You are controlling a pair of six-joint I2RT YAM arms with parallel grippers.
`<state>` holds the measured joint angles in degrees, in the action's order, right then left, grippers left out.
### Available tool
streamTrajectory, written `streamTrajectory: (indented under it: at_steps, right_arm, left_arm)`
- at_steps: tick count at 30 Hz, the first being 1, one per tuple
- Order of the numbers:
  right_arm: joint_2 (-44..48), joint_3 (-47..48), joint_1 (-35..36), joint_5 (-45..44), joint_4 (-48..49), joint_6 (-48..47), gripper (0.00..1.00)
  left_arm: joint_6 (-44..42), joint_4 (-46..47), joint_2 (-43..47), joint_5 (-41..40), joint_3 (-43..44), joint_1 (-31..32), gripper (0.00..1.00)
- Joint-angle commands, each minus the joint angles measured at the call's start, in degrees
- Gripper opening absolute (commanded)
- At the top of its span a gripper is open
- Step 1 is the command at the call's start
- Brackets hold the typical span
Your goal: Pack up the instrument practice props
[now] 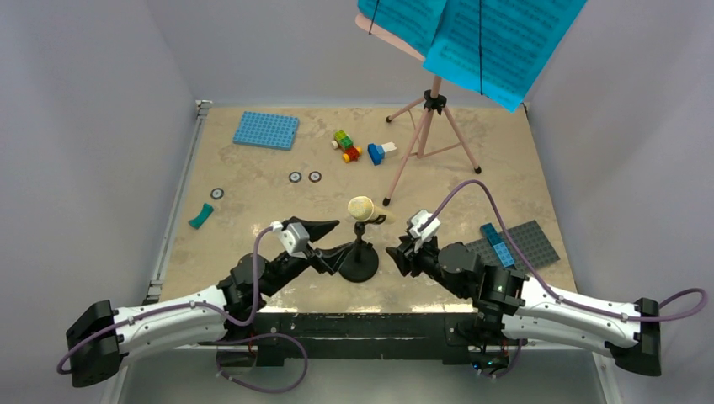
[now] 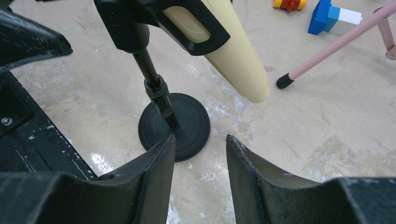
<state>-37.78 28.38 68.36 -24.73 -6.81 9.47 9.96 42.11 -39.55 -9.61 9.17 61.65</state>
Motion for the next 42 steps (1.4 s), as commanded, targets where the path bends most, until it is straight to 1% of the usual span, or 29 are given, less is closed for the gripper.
streamTrajectory:
  at_steps: [1, 4, 8, 18, 21, 23, 29, 32, 34, 35, 39, 42]
  right_arm:
    - [1.61, 1.87, 0.11, -0.67, -2.27, 2.58, 0.48]
    - [2.37, 2.76, 0.11, -0.53, -5.07, 4.19, 0.48]
    - [4.0, 2.63, 0.11, 0.01, -6.57, 5.3, 0.48]
    - [4.62, 2.67, 0.11, 0.28, -7.16, 5.92, 0.49]
    - [4.61, 2.73, 0.11, 0.3, -7.2, 6.19, 0.49]
    - [4.98, 3.09, 0.11, 0.41, -7.57, 6.5, 0.49]
    - [7.31, 3.76, 0.11, 1.16, -7.86, 6.96, 0.49]
    - [7.73, 4.2, 0.11, 1.39, -8.24, 6.91, 0.49]
    - [7.75, 4.4, 0.11, 1.51, -8.33, 6.94, 0.49]
    - [7.74, 4.4, 0.11, 1.53, -8.29, 6.96, 0.49]
    - [7.29, 4.08, 0.11, 1.7, -8.1, 7.48, 0.49]
    - [7.03, 2.74, 0.11, 1.61, -6.39, 9.09, 0.48]
  left_arm:
    - [-6.91, -1.78, -2.98, 1.64, 6.69, 0.14, 0.7]
    - [-8.85, -0.55, -5.71, 1.46, 8.02, 0.02, 0.7]
    - [-8.81, -0.17, -9.06, 2.9, 9.96, -0.61, 0.7]
    - [-7.41, 2.1, -12.8, 6.01, 12.99, -3.4, 0.69]
    - [-7.47, 1.92, -14.24, 6.73, 13.98, -3.87, 0.67]
    - [-7.28, 2.12, -15.21, 7.37, 14.28, -4.11, 0.62]
    - [-6.29, 3.02, -17.11, 8.8, 13.84, -4.39, 0.37]
    - [-5.96, 3.32, -17.39, 9.15, 13.07, -4.43, 0.19]
    - [-5.98, 3.27, -17.4, 9.34, 12.47, -4.43, 0.03]
    - [-6.06, 3.2, -17.42, 9.34, 12.19, -4.43, 0.0]
    - [-5.52, 3.43, -18.24, 8.66, 10.03, -4.43, 0.0]
    - [-2.49, 6.25, -20.04, 7.14, 6.86, -4.43, 0.0]
